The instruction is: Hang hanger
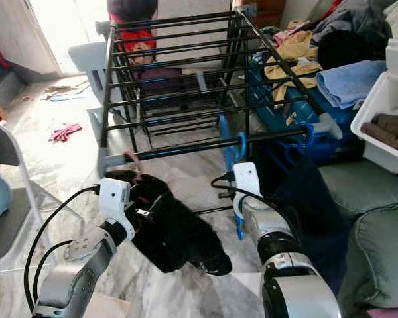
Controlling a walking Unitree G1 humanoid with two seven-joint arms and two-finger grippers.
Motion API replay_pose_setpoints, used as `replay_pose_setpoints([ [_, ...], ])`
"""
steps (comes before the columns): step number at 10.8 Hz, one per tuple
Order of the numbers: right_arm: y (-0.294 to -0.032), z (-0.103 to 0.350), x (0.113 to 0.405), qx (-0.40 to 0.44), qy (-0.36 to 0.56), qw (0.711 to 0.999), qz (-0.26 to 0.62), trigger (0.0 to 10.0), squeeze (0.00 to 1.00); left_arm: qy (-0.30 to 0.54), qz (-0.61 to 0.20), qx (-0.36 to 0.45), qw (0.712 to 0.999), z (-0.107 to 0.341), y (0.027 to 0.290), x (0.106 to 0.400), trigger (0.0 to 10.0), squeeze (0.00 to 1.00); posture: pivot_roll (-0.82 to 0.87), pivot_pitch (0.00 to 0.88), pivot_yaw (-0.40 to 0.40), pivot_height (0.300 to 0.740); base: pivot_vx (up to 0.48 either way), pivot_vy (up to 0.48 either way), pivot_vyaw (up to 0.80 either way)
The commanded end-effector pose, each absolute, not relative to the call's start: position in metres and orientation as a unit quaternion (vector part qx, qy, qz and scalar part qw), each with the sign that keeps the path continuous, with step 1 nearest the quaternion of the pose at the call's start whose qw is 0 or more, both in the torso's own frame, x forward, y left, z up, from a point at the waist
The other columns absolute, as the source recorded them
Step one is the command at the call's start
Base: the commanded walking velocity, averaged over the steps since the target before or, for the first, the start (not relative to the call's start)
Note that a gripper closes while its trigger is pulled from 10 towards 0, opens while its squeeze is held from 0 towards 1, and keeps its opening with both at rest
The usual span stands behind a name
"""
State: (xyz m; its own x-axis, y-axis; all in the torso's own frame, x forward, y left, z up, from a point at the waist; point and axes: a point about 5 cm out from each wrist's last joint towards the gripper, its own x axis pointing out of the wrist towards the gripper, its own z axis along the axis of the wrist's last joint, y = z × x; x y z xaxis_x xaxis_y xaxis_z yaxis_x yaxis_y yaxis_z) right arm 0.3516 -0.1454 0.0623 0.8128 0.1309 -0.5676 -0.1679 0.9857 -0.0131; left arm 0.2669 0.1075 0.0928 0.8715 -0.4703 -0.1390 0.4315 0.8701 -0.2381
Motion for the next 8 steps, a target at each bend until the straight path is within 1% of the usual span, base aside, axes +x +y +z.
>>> replay_pose_setpoints([
  [1,-0.137,0.075,0.36,-0.043,0.284,0.953,0.098,10.0,0.0,0.097,-0.233,-0.093,0.963,0.093,0.11,0.268,10.0,0.0,-0.07,0.0,0.066,0.74,0.0,0.0,0.0],
  [4,-0.121,0.088,0.369,-0.049,0.285,0.947,0.14,10.0,0.0,0.101,-0.23,-0.094,0.963,0.092,0.11,0.266,10.0,0.0,-0.06,0.0,0.058,0.74,0.0,0.0,0.0],
  [8,-0.123,0.06,0.351,-0.046,0.347,0.92,0.175,10.0,0.0,0.102,-0.228,-0.093,0.964,0.092,0.11,0.266,10.0,0.0,-0.07,0.0,0.054,0.74,0.0,0.0,0.0],
])
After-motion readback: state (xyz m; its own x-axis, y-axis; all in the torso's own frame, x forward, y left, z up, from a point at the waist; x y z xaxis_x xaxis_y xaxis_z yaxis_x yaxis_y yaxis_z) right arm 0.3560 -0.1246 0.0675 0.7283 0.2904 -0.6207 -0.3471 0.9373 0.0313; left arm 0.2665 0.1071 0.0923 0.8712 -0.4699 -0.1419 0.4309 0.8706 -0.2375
